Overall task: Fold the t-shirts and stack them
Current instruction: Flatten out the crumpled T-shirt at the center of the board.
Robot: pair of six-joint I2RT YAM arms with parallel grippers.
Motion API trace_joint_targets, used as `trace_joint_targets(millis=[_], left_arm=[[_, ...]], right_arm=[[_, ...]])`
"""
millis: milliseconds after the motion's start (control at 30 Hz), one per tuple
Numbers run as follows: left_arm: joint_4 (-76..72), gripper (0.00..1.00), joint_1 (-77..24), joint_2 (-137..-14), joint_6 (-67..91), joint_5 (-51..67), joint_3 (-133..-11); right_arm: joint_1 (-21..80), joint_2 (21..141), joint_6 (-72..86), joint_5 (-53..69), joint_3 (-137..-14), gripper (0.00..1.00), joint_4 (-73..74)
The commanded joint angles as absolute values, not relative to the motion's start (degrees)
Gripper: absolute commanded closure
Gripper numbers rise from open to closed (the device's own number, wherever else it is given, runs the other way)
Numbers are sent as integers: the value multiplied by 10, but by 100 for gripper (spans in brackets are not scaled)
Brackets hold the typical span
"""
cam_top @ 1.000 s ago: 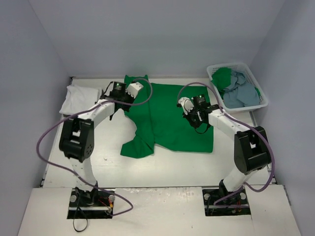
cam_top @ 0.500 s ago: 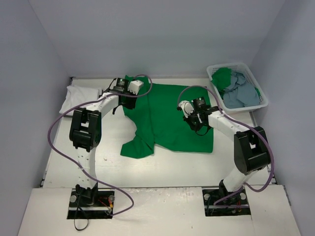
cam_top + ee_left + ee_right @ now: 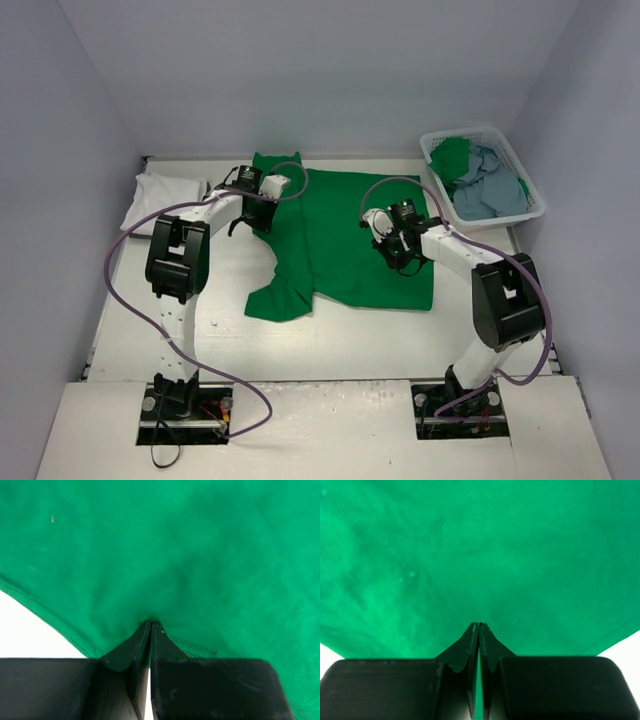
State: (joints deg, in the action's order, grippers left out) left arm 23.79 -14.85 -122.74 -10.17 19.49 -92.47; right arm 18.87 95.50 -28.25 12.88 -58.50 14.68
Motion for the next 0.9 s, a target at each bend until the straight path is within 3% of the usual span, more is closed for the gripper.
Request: trace_joint_targets(millis=[0,533,867], left_arm=[[249,100,-138,-1237,-112,174,-950],[366,100,-122,-1305,-181,47,-1058],[375,100,-68,-1401,-279,-71,-1204]], right_arm=[[194,960,-278,118,-587,100,163],[193,1065,-325,31,-596,100,209],[151,1078,-369,-40,-605,100,198]])
